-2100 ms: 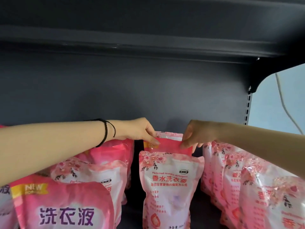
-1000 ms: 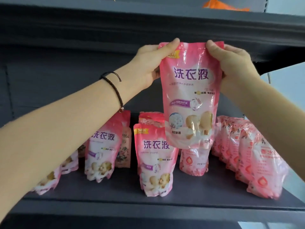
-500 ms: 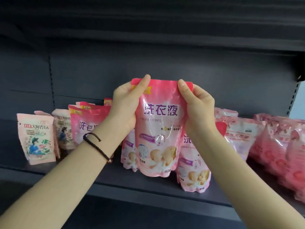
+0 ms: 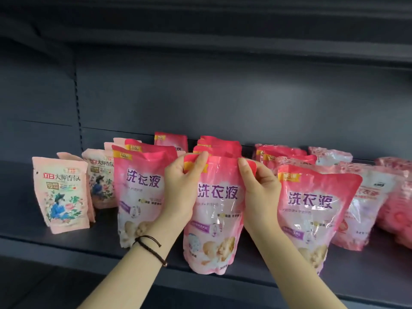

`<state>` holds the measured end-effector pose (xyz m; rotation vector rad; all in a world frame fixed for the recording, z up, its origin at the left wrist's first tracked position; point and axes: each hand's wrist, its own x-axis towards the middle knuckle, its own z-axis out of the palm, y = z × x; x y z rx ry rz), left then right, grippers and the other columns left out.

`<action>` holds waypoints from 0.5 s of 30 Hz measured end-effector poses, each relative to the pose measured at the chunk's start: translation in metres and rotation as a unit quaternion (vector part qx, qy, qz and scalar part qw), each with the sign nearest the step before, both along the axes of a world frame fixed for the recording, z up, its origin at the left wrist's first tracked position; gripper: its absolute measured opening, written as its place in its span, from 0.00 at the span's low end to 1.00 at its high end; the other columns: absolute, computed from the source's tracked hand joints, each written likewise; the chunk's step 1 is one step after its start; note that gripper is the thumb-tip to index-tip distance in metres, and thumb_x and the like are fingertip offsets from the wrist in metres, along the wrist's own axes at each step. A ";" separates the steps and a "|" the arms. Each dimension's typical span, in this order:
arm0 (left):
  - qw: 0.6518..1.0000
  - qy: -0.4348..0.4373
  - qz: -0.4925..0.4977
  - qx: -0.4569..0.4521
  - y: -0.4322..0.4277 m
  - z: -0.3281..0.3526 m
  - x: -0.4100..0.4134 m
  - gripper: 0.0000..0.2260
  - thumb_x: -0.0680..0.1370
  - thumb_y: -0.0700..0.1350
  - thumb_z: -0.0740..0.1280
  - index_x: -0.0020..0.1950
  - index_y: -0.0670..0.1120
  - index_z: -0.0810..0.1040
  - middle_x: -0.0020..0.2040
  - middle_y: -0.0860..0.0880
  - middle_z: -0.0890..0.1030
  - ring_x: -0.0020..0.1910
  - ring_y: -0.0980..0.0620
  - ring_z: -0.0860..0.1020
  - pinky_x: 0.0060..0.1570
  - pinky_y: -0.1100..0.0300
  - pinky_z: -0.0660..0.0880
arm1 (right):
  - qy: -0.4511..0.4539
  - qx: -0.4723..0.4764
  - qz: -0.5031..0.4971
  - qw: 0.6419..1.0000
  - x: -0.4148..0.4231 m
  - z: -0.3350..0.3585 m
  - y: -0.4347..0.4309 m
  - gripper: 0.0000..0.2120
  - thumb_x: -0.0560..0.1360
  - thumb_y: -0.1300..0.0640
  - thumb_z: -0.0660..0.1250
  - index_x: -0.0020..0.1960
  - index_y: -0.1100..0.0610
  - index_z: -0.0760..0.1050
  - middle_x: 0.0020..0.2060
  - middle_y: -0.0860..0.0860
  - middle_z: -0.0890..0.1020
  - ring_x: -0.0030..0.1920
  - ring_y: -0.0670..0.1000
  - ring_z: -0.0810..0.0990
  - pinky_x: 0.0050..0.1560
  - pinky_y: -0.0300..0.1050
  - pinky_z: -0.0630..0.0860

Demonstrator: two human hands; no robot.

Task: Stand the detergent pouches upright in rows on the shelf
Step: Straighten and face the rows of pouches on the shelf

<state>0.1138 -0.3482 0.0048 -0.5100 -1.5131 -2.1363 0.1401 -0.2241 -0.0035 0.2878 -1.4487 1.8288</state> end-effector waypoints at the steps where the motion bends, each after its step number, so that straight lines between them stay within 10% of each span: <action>1: 1.000 0.024 0.007 -0.015 0.001 -0.004 0.000 0.03 0.73 0.50 0.71 0.44 0.53 0.82 0.41 0.55 0.84 0.43 0.57 0.81 0.46 0.63 0.77 | 0.002 0.010 -0.022 1.000 0.000 -0.003 -0.001 0.07 0.75 0.55 0.69 0.40 0.50 0.83 0.35 0.45 0.83 0.39 0.43 0.79 0.41 0.38 0.77; 6: 0.983 0.143 0.087 -0.080 0.003 -0.012 0.003 0.12 0.77 0.46 0.68 0.57 0.58 0.72 0.54 0.69 0.75 0.54 0.67 0.74 0.51 0.75 0.68 | 0.050 0.093 -0.106 0.989 0.001 -0.007 -0.009 0.05 0.78 0.56 0.66 0.44 0.51 0.80 0.37 0.40 0.80 0.40 0.39 0.77 0.42 0.30 0.73; 9: 0.978 0.153 0.085 -0.118 0.000 -0.029 0.006 0.21 0.76 0.49 0.68 0.67 0.57 0.64 0.64 0.68 0.68 0.66 0.63 0.68 0.64 0.66 0.67 | 0.047 0.143 -0.136 0.979 0.003 -0.012 -0.009 0.12 0.77 0.56 0.67 0.60 0.49 0.74 0.52 0.35 0.78 0.56 0.38 0.76 0.54 0.29 0.70; 15: 0.966 0.121 0.059 -0.222 -0.023 -0.091 0.021 0.41 0.70 0.54 0.72 0.76 0.64 0.50 0.74 0.53 0.64 0.70 0.56 0.67 0.60 0.68 0.71 | 0.017 0.260 -0.131 0.957 0.029 -0.062 0.002 0.38 0.72 0.58 0.72 0.74 0.42 0.55 0.69 0.48 0.68 0.64 0.52 0.74 0.59 0.55 0.76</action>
